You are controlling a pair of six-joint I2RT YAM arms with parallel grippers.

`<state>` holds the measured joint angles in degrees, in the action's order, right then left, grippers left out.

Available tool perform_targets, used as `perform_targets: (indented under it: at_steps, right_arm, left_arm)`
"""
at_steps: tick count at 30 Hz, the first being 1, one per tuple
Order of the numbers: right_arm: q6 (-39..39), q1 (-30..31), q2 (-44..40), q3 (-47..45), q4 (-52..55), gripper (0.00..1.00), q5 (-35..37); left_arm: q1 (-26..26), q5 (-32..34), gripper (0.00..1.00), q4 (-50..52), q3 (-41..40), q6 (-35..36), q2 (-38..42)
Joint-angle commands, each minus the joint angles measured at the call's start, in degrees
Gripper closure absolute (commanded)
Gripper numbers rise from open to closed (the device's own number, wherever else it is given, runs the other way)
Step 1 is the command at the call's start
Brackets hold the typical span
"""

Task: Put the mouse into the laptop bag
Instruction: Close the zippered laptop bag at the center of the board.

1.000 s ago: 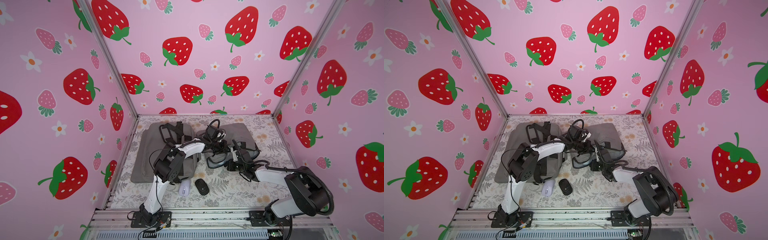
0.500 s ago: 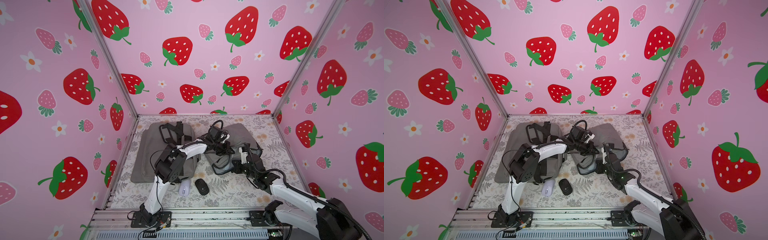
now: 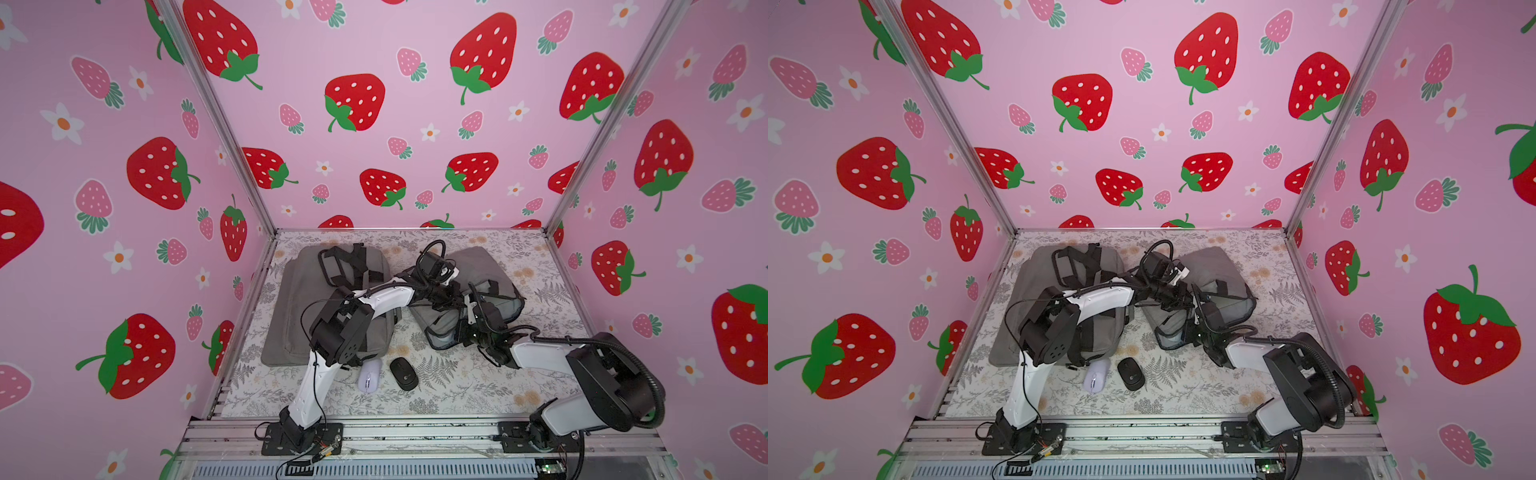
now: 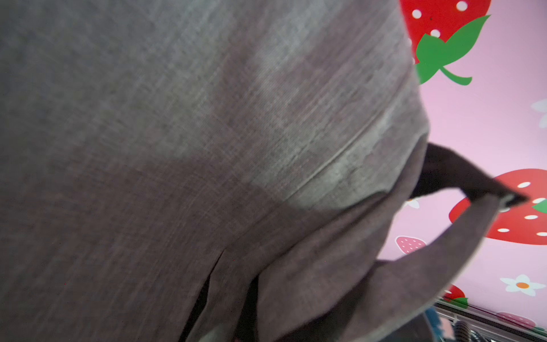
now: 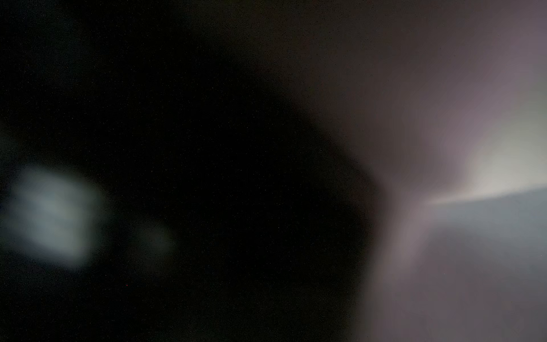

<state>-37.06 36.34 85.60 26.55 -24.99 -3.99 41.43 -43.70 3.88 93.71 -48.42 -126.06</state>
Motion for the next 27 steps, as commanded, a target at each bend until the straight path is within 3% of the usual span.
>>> perform_targets:
  at_steps: [1,6,11,13,16,19,21,27]
  right_arm:
    - [0.16,0.81,-0.93,1.47,-8.22,1.0,-4.4]
    - [1.93,0.83,-8.11,-0.09,0.52,1.0,0.07]
    - [1.32,0.21,-22.06,-0.71,23.87,1.0,9.07]
    - [-0.18,-0.74,-29.09,-0.8,34.88,1.0,13.17]
    - [-2.15,-4.53,-38.56,-0.4,47.98,1.0,17.03]
    - [-1.76,-11.13,-43.41,1.14,54.75,0.98,17.18]
    - [-0.56,-16.85,-43.34,2.36,55.35,0.93,15.18]
    - [3.19,-35.55,-28.94,7.43,48.63,0.52,-2.61]
  left_arm:
    - [1.35,-4.39,1.0,-2.02,1.77,-2.17,-1.14]
    - [1.38,-4.63,1.0,-1.88,1.4,-2.26,-1.64]
    - [1.29,-3.32,0.96,-1.78,-0.43,-2.11,-0.36]
    - [1.29,-3.14,0.78,-1.59,-0.85,-1.9,0.31]
    - [1.29,-2.86,0.42,-1.49,-1.58,-1.63,1.77]
    - [1.46,-1.71,0.22,-1.26,-3.15,-1.17,3.87]
    - [1.72,-1.45,0.01,-0.66,-4.2,-0.69,5.5]
    - [3.59,3.98,0.01,6.7,-8.73,3.56,12.26]
